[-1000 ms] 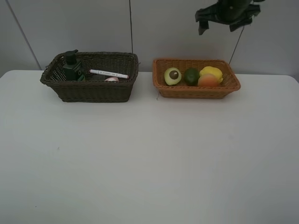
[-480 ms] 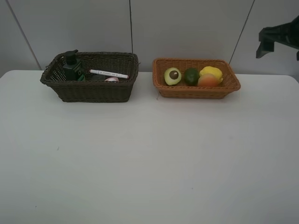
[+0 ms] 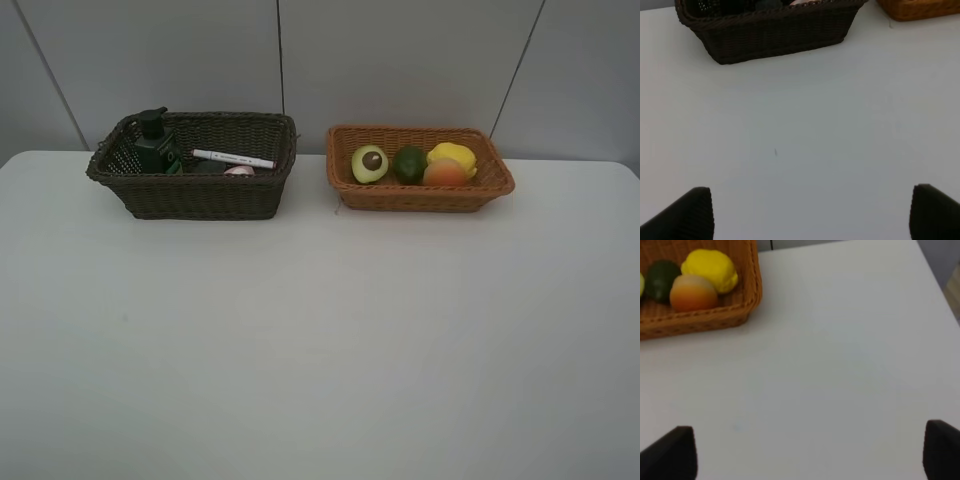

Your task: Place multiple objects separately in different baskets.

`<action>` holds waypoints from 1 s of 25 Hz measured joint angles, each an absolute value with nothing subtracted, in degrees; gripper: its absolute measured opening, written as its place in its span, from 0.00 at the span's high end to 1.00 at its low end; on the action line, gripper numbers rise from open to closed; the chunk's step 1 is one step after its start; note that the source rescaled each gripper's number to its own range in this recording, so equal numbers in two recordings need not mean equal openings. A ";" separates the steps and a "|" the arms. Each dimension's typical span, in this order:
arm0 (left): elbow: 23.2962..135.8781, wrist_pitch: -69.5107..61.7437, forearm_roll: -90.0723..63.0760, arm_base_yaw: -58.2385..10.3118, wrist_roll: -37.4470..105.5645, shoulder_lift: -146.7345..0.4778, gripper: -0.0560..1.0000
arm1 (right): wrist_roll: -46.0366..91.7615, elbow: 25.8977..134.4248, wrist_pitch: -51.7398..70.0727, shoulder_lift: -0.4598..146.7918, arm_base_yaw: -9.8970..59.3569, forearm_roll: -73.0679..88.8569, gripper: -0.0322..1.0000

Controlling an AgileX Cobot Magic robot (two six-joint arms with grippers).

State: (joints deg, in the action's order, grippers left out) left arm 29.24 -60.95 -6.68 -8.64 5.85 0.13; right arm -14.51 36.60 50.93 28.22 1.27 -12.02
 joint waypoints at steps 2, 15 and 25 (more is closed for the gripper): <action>29.24 -60.95 -6.68 -8.64 5.85 0.13 0.00 | -14.51 33.82 52.71 19.56 1.27 -11.83 0.01; 29.24 -60.95 -6.68 -8.64 5.85 0.13 0.00 | -9.07 29.66 61.29 -0.23 1.61 -8.47 0.01; 29.24 -60.95 -6.68 -8.64 5.85 0.13 0.00 | -5.45 29.61 61.29 -0.23 1.73 -5.75 0.01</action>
